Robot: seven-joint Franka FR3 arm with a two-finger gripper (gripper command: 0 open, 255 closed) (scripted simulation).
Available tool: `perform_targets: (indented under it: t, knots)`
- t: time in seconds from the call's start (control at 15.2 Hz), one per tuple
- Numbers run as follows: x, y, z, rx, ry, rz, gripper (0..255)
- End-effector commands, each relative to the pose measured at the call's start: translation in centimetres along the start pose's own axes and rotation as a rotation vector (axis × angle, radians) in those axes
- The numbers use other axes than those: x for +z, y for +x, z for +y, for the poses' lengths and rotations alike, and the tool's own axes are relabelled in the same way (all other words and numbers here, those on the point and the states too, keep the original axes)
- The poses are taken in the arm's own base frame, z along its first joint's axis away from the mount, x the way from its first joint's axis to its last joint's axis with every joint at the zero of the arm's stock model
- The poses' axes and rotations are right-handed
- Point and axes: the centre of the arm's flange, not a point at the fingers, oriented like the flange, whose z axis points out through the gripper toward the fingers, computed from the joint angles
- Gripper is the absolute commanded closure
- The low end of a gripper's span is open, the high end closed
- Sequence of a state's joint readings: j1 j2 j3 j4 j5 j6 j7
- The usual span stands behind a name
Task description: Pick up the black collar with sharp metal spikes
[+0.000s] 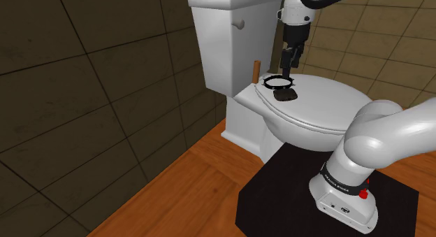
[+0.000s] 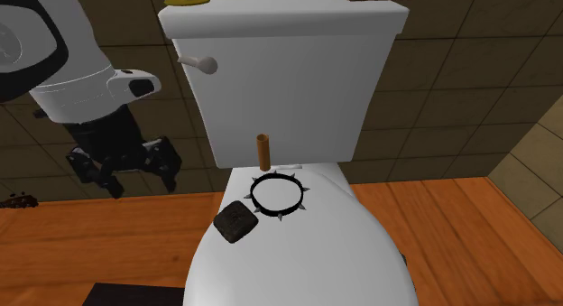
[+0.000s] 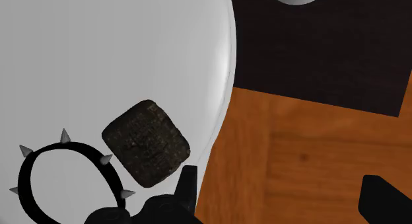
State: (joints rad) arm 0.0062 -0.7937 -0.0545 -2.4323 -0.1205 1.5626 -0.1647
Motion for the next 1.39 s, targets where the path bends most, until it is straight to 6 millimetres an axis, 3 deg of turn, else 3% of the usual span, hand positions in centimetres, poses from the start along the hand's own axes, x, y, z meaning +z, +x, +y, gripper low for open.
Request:
perform_targets:
  t: [0.0, 0.86, 1.25, 1.32]
  knots:
    - [0.0, 0.0, 0.0, 0.0, 0.0, 0.0, 0]
    - [8.8, 10.1, 11.9, 0.142, 0.054, -0.023, 0]
    - [13.0, 14.0, 17.5, 0.206, 0.078, -0.033, 0]
    - [13.6, 14.0, 17.4, 0.206, 0.078, -0.033, 0]
